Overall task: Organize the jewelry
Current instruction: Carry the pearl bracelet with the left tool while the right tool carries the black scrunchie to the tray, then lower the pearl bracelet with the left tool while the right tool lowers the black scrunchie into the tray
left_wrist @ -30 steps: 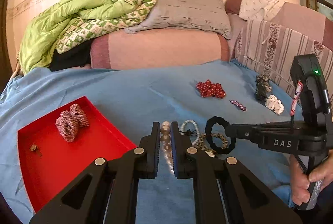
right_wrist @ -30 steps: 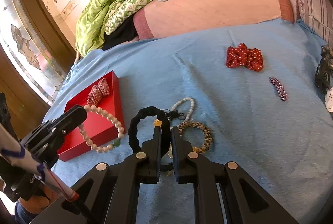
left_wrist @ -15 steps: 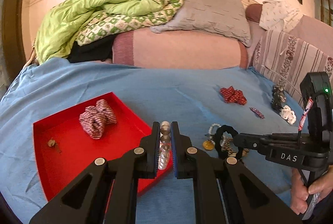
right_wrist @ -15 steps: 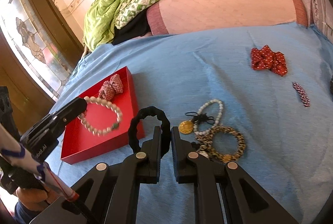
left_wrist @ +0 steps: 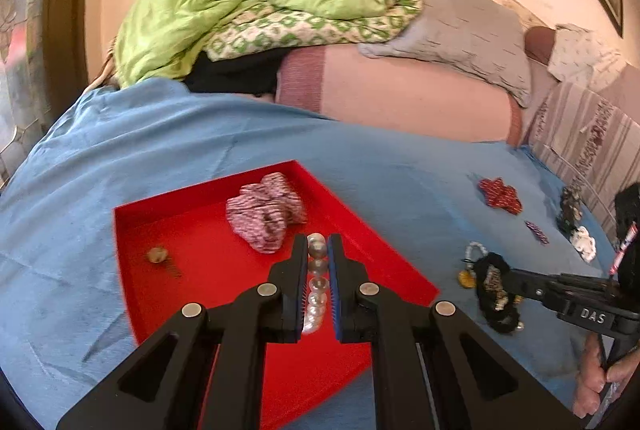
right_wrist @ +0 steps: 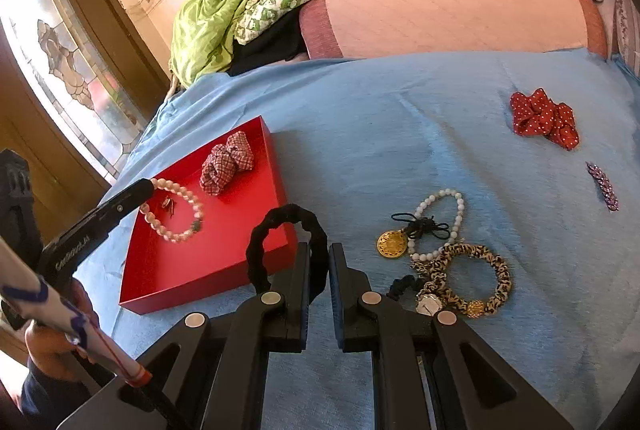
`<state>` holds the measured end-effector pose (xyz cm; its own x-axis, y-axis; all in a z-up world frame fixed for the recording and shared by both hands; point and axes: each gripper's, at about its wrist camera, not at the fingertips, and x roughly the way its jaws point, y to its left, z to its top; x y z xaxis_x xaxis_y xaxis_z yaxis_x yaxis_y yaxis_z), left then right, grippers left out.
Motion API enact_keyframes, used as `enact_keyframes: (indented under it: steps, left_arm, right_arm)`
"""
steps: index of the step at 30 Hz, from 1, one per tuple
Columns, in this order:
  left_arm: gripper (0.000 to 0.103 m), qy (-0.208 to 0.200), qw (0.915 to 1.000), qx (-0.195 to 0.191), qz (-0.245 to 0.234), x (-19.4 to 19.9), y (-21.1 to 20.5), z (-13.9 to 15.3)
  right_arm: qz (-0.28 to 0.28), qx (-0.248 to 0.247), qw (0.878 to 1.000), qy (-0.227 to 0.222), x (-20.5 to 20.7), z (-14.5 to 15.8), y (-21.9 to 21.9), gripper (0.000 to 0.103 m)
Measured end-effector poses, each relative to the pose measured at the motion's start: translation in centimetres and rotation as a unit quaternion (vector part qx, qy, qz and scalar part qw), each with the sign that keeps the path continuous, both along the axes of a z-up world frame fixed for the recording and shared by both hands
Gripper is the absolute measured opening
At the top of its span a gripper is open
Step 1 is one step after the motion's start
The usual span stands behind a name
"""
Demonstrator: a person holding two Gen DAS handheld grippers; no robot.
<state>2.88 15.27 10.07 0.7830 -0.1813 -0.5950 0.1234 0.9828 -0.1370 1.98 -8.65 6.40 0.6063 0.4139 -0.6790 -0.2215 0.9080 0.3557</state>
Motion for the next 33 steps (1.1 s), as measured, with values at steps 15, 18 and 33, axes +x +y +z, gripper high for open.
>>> enact_keyframes:
  steps: [15,18,33]
  left_arm:
    - [0.009,0.043,0.9978,-0.034,0.036,3.3,3.8,-1.6]
    - [0.009,0.058,0.9964,-0.044,0.045,4.1,4.8,-2.2]
    - [0.009,0.087,0.9915,-0.064,0.072,5.7,7.4,-3.8]
  right_arm:
    - [0.015,-0.008,1.0,-0.003,-0.4,0.4,1.9,0.01]
    - [0.02,0.001,1.0,0.002,-0.2,0.6,2.5,0.01]
    - [0.036,-0.008,0.999,0.032,3.0,1.5,6.8,0.01]
